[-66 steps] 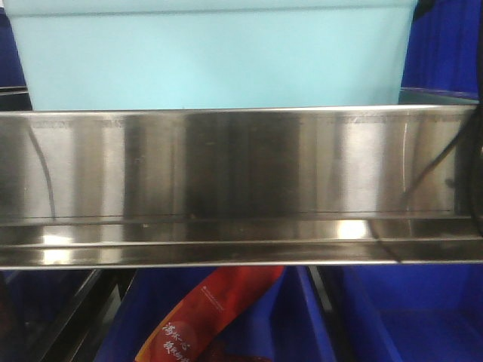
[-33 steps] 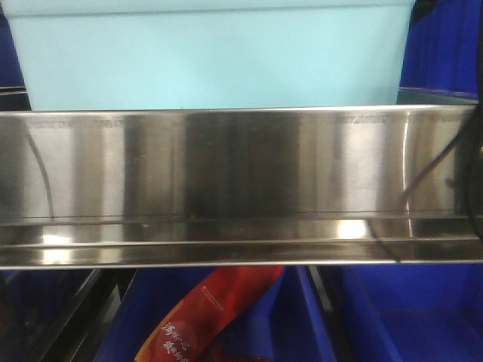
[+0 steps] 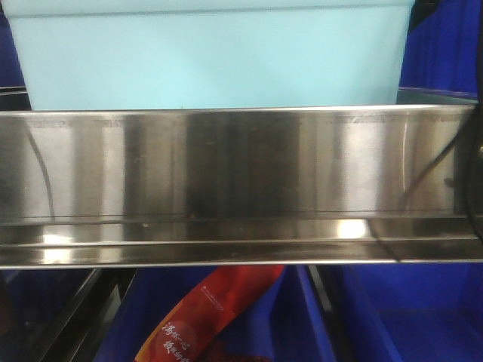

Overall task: Fetch blue bin and place on conveyor start
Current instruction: 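Close both grippers on opposite rims of the teal bin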

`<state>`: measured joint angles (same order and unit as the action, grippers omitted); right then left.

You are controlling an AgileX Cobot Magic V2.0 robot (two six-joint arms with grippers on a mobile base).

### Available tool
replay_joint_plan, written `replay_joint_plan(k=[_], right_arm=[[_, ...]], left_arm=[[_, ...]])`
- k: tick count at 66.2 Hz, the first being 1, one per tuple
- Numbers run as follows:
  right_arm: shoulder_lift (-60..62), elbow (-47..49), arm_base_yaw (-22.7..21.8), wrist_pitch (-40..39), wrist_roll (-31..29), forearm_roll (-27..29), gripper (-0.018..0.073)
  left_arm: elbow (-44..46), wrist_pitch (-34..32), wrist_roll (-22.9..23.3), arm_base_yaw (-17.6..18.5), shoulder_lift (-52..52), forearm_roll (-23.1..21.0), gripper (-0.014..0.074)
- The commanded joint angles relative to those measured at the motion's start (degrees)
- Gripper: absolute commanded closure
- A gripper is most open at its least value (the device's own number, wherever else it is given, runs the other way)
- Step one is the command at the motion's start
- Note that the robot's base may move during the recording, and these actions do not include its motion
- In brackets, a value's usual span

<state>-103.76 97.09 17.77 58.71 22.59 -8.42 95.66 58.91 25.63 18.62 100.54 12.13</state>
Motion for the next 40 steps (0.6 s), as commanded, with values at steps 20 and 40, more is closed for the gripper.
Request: replay_joint_plan(k=[20, 40], right_arm=[[0.48, 1.62, -0.22, -0.24, -0.2, -0.27, 0.0284], [0.02, 2.86, -0.22, 0.62, -0.2, -0.41, 0.0284]], left_arm=[[-0.93, -0.26, 0.09, -2.21, -0.67, -0.81, 0.0281], [-1.53, -1.83, 0.09, -0.06, -0.54, -1.05, 0.0281]])
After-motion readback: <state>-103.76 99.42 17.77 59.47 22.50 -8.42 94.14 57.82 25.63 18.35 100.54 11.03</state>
